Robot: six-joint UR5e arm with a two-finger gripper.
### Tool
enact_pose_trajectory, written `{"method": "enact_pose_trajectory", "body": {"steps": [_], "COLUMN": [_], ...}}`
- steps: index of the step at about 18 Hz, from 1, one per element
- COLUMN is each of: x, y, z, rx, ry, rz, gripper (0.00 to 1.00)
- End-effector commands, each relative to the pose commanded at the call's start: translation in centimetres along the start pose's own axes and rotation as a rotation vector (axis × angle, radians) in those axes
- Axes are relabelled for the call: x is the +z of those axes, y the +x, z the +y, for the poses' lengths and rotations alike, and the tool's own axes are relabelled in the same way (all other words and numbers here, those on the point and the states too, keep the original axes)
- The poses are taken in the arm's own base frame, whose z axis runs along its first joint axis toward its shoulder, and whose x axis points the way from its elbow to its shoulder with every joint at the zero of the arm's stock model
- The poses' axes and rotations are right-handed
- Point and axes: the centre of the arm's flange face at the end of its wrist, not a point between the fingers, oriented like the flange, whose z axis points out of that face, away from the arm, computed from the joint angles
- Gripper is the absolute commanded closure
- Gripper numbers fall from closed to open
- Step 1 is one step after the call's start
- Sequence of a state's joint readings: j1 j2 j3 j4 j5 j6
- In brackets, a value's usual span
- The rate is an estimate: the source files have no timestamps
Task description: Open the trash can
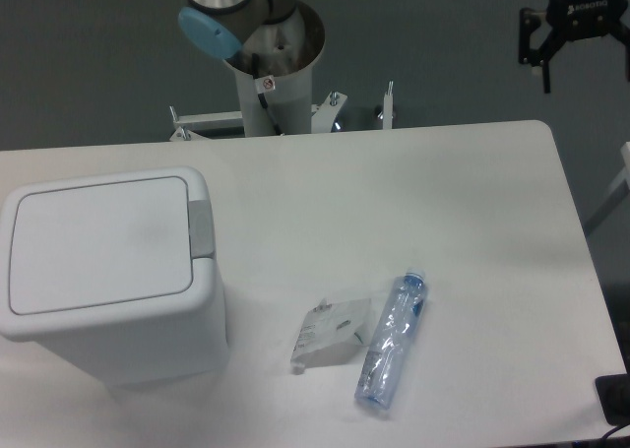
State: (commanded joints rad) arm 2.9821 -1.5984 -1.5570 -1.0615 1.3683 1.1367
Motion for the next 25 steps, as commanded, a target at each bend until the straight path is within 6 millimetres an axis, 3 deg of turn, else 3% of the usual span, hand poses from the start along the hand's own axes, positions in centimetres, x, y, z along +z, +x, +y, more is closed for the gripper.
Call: {"method": "enact_pose_trajectory", "body": {"steps": [6,9,11,14,16,18,22,25], "x": [0.8,2.6,3.8,5.9,5.6,4.7,2.0,0.2], "y": [0.1,1.1,2.5,5.7,9.4,12.2,17.7,20.7], "z": [-0.7,-2.4,-4.7,-9.9,-14.2,-16.7,-20.5,-21.2], "rx": [-0.028,-0.087,-0.134,-0.220,-0.394,-0.510,-0.656,-0.688], "ry": [0.003,0.018,0.045,0.061,0.085,0.107,0.170,0.190], "rz": [0.013,0.018,0.018,0.067,0.113,0.154,0.317,0.416], "gripper": [0.00,0.00,0.00,0.00,0.00,0.00,0.00,0.00]}}
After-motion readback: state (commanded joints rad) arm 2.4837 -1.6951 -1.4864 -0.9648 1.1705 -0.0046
